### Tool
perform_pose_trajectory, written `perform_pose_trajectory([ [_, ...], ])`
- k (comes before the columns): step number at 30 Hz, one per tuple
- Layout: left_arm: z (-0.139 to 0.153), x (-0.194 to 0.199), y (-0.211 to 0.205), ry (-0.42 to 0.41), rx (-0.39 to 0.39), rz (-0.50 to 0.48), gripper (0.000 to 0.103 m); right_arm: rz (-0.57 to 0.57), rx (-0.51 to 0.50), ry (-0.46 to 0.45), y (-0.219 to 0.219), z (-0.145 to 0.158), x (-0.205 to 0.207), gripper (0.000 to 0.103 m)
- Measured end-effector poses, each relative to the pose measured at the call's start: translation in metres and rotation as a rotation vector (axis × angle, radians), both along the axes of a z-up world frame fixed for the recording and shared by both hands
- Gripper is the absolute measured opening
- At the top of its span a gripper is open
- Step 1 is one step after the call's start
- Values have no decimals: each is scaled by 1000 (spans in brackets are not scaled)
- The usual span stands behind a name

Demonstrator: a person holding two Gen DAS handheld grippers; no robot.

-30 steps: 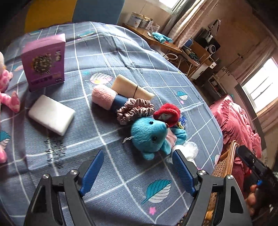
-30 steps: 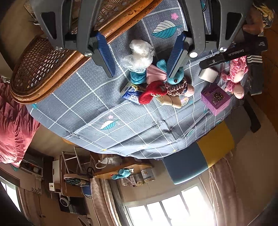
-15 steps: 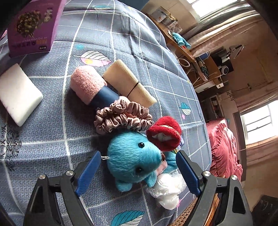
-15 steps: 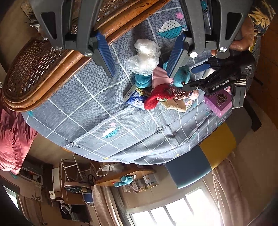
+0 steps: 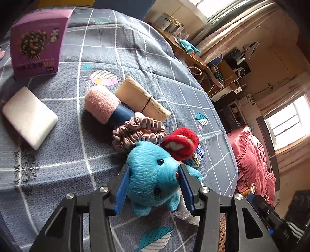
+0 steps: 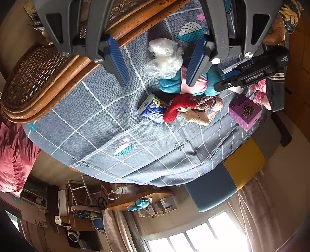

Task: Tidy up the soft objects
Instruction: 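Grasp the blue plush bear with the left tool while the right tool grasps the clear plastic bag, then carry the blue bear into the gold tray and open the left tool while the right tool holds the bag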

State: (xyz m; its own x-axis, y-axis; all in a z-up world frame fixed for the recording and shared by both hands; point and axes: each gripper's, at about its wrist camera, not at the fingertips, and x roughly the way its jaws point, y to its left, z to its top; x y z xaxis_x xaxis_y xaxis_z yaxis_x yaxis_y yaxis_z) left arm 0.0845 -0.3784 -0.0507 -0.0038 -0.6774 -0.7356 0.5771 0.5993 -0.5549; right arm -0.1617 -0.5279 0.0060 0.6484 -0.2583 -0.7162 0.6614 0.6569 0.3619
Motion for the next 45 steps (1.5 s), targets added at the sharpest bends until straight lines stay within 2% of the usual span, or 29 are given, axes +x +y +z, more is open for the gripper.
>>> perform_pose_trajectory([
  [5, 16, -6, 47, -11, -15, -34, 50, 38, 15, 9, 5, 3, 8, 62],
  [9, 12, -3, 95, -20, 23, 3, 50, 88, 41, 30, 10, 3, 16, 62],
  [12, 5, 5, 131, -12, 60, 62, 51, 161, 79, 85, 14, -2, 29, 62],
  [14, 2, 9, 151, -12, 71, 92, 52, 248, 100, 151, 20, -8, 43, 62],
  [20, -6, 8, 188, -14, 95, 136, 56, 496, 79, 453, 40, -40, 89, 62],
  [25, -7, 1, 194, -36, 103, 131, 63, 606, 26, 666, 51, -66, 115, 62],
  [28, -4, -3, 194, -73, 113, 121, 72, 643, -3, 763, 58, -82, 124, 62],
  [30, -2, -3, 195, -96, 114, 115, 75, 655, -44, 808, 63, -91, 126, 49],
  [32, -1, -3, 197, -125, 122, 107, 77, 661, -75, 812, 67, -92, 125, 41],
  [36, -1, -3, 199, -144, 115, 99, 81, 628, -146, 764, 75, -76, 120, 37],
  [41, 0, -6, 198, -147, 82, 94, 87, 608, -180, 574, 94, -34, 119, 37],
  [45, -3, -8, 188, -167, 89, 96, 89, 635, -118, 482, 119, -27, 130, 37],
])
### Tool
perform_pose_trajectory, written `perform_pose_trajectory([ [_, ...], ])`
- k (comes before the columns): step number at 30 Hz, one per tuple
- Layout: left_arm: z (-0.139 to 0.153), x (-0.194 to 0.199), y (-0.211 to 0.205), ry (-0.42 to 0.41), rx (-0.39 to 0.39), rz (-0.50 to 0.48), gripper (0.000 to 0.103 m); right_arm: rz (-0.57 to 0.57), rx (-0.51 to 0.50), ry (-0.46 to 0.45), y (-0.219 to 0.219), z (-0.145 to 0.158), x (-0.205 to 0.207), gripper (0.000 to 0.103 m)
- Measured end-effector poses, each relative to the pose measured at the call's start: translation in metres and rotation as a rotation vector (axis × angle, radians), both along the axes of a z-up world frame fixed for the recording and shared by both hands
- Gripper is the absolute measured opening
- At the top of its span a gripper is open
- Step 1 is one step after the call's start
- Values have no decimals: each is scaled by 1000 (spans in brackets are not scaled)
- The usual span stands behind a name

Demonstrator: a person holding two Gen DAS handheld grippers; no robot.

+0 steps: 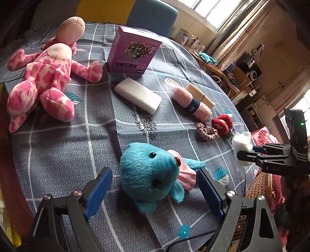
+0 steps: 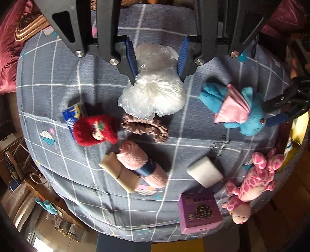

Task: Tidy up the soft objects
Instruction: 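Carry the blue bear into the gold tray and open the left tool while the right tool holds the bag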

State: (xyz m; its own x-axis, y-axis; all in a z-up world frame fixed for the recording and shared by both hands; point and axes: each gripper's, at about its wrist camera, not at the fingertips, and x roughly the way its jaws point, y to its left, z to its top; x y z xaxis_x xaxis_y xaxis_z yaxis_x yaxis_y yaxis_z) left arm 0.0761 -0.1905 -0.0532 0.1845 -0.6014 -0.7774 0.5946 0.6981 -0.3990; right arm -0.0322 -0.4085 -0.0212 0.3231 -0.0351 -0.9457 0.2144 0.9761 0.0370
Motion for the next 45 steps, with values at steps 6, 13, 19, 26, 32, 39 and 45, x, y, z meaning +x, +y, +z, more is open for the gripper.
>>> perform_pose_trajectory([
  [6, -14, 2, -14, -32, 53, 2, 58, -22, 70, 24, 22, -34, 19, 37],
  [13, 1, -7, -2, -116, 11, 30, 49, -50, 64, 3, 20, -45, 18, 37],
  [19, 45, -15, 24, -201, -42, 70, 49, -25, 5, 35, 27, -50, 23, 37],
  [26, 85, -18, 71, -300, -48, 190, 50, -10, 8, 42, 42, -55, 33, 37],
  [32, 106, -20, 117, -423, 31, 343, 50, -25, -11, 36, 53, -69, 48, 37],
  [39, 114, -22, 164, -461, 54, 439, 50, -62, 31, 6, 48, -77, 48, 37],
  [45, 113, -22, 189, -462, 59, 488, 50, -82, 57, 0, 34, -74, 38, 38],
])
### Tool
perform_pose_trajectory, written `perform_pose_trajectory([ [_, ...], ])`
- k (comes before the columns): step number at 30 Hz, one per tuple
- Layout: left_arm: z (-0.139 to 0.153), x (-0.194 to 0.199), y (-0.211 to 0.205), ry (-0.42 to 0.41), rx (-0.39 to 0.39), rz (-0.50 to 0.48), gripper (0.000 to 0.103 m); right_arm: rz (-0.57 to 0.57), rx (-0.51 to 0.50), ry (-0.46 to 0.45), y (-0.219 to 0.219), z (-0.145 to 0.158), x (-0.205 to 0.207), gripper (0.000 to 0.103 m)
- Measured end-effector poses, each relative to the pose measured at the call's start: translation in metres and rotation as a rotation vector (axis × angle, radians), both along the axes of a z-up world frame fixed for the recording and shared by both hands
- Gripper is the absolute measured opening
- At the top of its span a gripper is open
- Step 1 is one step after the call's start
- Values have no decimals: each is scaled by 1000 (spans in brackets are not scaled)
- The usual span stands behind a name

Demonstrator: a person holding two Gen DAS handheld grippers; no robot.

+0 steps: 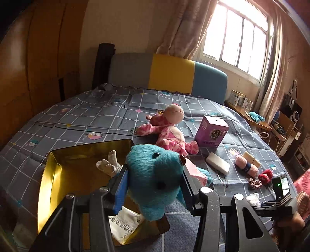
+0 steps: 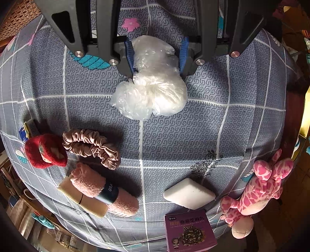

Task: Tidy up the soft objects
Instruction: 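Carry the blue bear into the gold tray and open the left tool while the right tool holds the bag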

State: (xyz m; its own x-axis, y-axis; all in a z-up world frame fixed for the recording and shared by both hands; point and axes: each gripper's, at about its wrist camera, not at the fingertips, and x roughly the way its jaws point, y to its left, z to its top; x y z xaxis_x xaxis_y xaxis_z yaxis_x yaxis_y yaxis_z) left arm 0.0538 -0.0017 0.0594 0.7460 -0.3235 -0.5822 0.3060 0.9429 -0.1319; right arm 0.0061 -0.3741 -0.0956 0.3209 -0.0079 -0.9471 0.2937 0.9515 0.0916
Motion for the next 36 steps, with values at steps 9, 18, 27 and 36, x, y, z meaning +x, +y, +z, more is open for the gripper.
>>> perform_pose_trajectory([
  [9, -10, 13, 50, 35, -13, 95, 50, 1, 1, -31, 3, -2, -8, 38],
  [18, -42, 68, 116, 143, -20, 197, 50, 0, -5, -55, 5, -1, -15, 38],
  [27, -98, 140, 108, 264, 108, 221, 57, -6, -20, -50, 7, 1, -16, 38],
  [36, -105, 144, 110, 267, 126, 326, 82, -10, -42, -58, 11, 2, -17, 38],
])
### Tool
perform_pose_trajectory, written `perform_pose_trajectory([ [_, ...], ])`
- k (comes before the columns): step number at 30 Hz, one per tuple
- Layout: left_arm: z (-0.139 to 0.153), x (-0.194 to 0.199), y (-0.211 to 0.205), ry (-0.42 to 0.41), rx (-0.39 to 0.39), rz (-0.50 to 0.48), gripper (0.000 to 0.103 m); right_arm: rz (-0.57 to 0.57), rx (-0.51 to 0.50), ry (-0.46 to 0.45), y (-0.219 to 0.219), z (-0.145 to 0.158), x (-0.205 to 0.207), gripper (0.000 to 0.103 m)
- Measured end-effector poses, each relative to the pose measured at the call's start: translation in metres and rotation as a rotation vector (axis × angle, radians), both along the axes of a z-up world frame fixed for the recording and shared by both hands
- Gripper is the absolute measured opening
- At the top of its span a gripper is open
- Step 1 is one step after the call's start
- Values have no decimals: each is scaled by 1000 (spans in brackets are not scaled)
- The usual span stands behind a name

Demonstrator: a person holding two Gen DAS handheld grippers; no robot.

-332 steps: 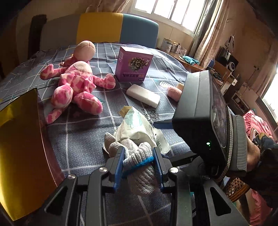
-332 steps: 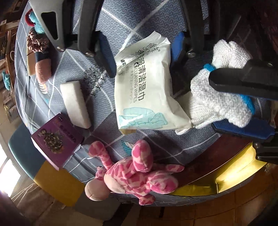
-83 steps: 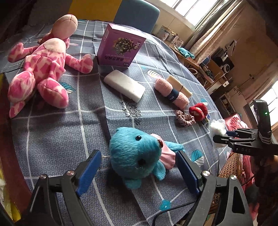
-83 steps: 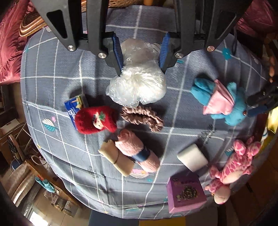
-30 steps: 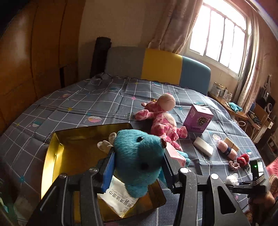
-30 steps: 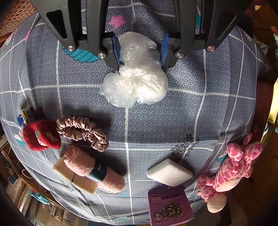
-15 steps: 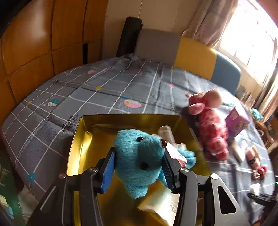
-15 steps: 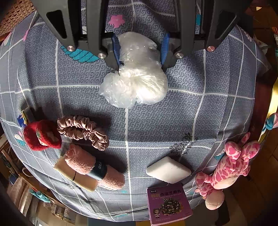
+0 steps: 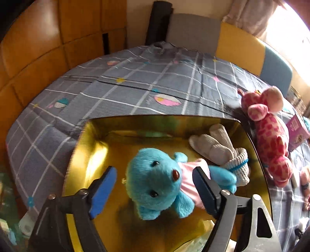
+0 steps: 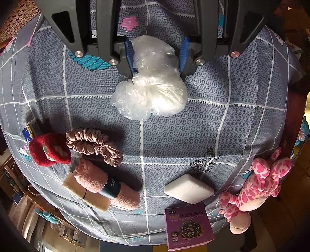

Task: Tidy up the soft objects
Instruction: 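Carry the blue bear into the gold tray and open the left tool while the right tool holds the bag, then carry the clear plastic bag over the gold tray with the right tool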

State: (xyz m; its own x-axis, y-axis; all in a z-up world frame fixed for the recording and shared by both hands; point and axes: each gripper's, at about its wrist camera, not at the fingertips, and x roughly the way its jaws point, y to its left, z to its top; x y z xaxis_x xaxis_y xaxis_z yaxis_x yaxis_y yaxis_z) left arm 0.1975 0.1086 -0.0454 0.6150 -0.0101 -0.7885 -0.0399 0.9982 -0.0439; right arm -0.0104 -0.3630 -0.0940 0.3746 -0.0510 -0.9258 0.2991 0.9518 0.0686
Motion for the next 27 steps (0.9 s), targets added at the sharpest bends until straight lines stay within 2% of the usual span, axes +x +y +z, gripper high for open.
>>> perform_pose_trajectory([
  [5, 22, -28, 5, -73, 8, 34, 82, -4, -11, -12, 2, 0, -2, 38],
  [9, 40, -56, 7, -124, -72, 57, 86, 2, -40, -33, 7, -1, -6, 38],
  [12, 51, -75, 1, -151, -100, 49, 86, -3, -53, -45, 10, -1, -8, 38],
  [20, 65, -116, -21, -184, -54, 40, 92, -19, -71, -59, 14, 0, -11, 38],
  [27, 61, -136, -23, -178, -66, 30, 92, -30, -95, -60, 19, 2, -14, 37],
])
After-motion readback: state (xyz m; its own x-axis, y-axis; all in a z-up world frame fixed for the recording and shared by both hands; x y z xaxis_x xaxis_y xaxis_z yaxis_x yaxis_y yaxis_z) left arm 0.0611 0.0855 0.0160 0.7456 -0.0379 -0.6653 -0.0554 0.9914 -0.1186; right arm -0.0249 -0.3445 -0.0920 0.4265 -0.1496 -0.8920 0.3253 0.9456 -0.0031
